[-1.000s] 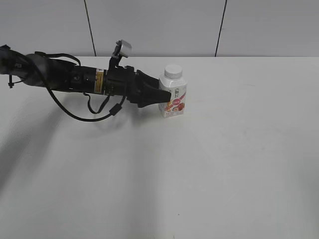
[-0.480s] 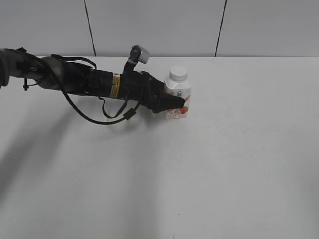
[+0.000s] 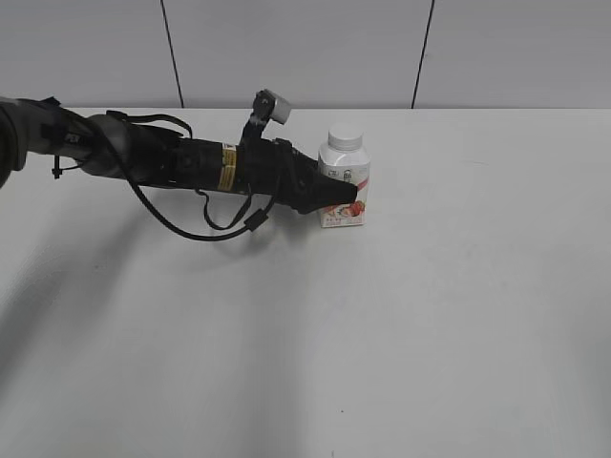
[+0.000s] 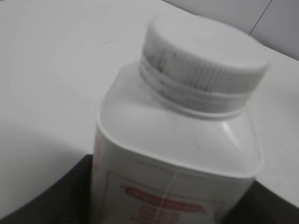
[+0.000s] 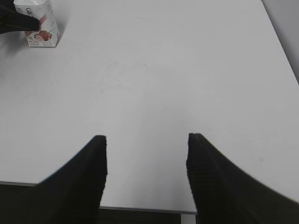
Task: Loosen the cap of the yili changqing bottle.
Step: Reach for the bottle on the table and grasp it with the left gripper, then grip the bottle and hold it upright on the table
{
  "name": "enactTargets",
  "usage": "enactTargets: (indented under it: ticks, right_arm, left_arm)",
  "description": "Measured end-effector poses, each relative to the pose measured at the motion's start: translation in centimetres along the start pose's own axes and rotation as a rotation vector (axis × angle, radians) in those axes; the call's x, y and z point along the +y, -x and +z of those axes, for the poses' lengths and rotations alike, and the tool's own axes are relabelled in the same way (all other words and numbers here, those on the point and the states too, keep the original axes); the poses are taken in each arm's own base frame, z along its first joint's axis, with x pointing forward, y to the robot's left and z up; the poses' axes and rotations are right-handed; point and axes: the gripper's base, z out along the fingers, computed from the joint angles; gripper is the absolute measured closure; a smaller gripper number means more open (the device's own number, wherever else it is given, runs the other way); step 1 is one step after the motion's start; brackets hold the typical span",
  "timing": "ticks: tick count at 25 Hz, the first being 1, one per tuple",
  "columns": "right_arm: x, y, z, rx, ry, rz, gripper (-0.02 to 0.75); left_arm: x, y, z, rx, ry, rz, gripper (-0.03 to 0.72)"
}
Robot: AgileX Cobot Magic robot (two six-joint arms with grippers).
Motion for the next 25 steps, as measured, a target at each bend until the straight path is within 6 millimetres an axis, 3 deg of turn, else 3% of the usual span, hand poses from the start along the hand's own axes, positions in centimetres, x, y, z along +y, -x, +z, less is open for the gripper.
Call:
enactTargets:
  ticks: [14,25]
  right_arm:
    - [0.0,0.0,0.0,0.0,0.0,0.0,0.299]
    - [0.0,0.0,0.0,0.0,0.0,0.0,0.299]
  left_arm:
    - [-1.3,-0.4,0.1,0.037,-0.124,0.037,0.251]
    - [-4.4,0.4,-1.9,0.085,-0.169,0.107,0.257]
